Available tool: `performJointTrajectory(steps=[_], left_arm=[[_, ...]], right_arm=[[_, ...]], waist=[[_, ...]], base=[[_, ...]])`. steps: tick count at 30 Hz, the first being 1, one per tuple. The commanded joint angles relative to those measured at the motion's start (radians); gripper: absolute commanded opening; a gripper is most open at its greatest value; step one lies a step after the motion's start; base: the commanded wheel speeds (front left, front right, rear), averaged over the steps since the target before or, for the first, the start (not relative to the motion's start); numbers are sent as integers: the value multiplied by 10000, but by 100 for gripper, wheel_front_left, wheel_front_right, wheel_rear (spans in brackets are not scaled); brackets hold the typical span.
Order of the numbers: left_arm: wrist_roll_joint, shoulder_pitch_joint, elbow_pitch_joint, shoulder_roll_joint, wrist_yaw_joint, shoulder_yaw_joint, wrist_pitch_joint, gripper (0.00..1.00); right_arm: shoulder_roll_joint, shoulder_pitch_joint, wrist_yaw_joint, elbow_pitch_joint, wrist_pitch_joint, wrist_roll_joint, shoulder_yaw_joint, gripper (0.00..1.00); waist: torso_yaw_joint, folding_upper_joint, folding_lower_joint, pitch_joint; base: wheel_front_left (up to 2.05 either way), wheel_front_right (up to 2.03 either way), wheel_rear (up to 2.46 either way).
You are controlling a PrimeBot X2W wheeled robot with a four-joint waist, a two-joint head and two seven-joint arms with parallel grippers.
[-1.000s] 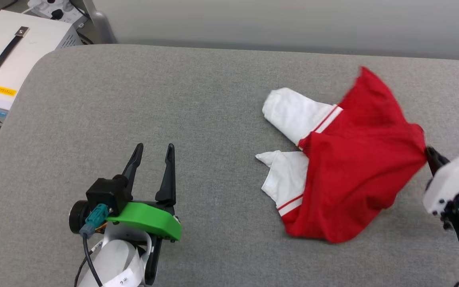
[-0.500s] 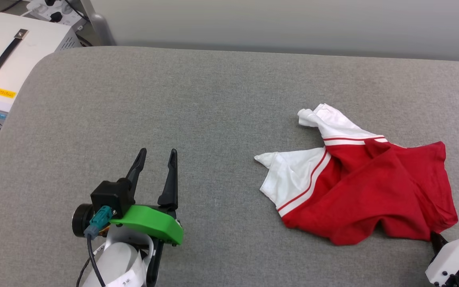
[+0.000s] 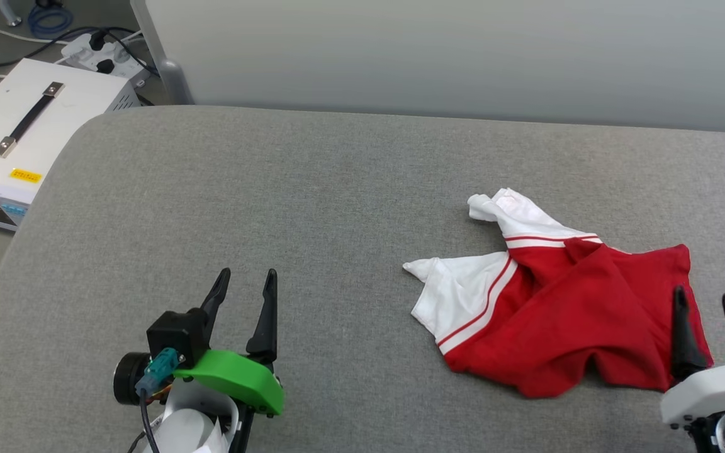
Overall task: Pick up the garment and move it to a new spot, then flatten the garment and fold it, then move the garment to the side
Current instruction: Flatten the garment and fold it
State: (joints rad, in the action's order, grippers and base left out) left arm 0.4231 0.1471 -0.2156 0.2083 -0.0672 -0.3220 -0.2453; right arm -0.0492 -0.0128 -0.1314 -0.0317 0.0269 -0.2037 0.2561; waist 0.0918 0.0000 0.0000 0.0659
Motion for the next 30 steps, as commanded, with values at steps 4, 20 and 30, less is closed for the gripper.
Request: performJointTrajectory(steps=[4, 20, 30], left_arm=[[125, -198, -32, 128, -94, 5, 82, 100], [94, 610, -280, 209, 173, -774, 1820, 100], [586, 2747, -1502, -353, 1391, -2208, 5452, 100]], right_arm=[[-12, -581, 7, 783, 44, 341, -846, 100], [-11, -1372, 7, 2687, -618, 893, -2409, 100], [-11, -965, 7, 2704, -619, 699, -2644, 100]], waist=[[-140, 0, 0, -217], [-1196, 0, 0, 124], [-1952, 0, 0, 893]], base=[[0, 0, 0], [0, 0, 0], [0, 0, 0]])
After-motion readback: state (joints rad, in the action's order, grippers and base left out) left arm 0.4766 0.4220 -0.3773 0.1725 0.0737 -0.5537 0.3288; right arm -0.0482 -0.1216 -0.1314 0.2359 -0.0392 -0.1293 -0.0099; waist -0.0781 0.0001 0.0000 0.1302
